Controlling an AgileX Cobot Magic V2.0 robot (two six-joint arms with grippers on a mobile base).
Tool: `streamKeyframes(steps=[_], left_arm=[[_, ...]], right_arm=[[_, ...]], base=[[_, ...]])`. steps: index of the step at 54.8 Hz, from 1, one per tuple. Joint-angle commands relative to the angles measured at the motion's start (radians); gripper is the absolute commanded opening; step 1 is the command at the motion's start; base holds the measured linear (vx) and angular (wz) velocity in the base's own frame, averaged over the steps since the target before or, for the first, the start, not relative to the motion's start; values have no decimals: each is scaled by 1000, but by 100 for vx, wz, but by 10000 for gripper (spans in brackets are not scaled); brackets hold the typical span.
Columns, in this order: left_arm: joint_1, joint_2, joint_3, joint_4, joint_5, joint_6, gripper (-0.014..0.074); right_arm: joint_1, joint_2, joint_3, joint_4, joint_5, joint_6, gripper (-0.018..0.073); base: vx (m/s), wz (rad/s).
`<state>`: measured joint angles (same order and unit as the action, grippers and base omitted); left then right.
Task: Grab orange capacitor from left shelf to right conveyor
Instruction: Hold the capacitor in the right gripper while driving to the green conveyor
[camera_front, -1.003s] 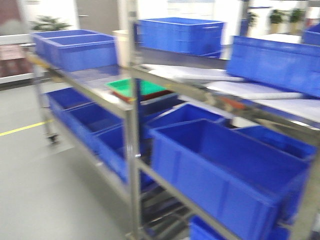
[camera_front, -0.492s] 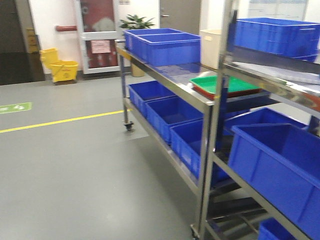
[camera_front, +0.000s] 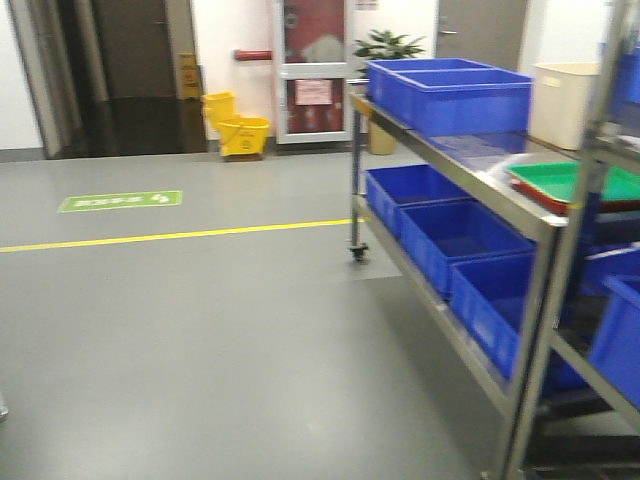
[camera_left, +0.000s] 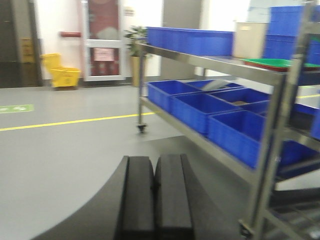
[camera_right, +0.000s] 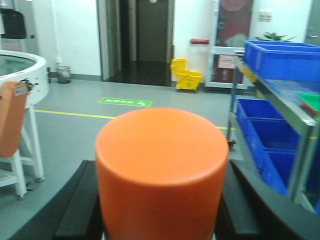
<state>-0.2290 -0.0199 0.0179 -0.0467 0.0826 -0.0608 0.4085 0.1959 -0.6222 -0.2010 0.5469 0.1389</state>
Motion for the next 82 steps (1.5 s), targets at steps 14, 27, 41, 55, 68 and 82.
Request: streamKeyframes(steps=[14, 27, 41, 55, 68, 82], left_arm=[[-8, -4, -30, -5, -83, -6, -6], [-8, -4, -30, -5, -83, -6, -6], [-8, -4, -30, -5, -83, -6, -6], [-8, -4, -30, -5, -83, -6, -6], [-8, -4, -30, -5, -83, -6, -6], [-8, -4, -30, -5, -83, -6, -6]], right_arm=[[2, 15, -23, -11, -86, 1, -8], [2, 15, -23, -11, -86, 1, -8], [2, 15, -23, -11, -86, 1, -8], [2, 15, -23, -11, -86, 1, -8], [2, 15, -23, -11, -86, 1, -8], [2, 15, -23, -11, -86, 1, -8]], base=[[15, 52], [22, 46], [29, 33], [34, 28], [36, 40], [38, 62]])
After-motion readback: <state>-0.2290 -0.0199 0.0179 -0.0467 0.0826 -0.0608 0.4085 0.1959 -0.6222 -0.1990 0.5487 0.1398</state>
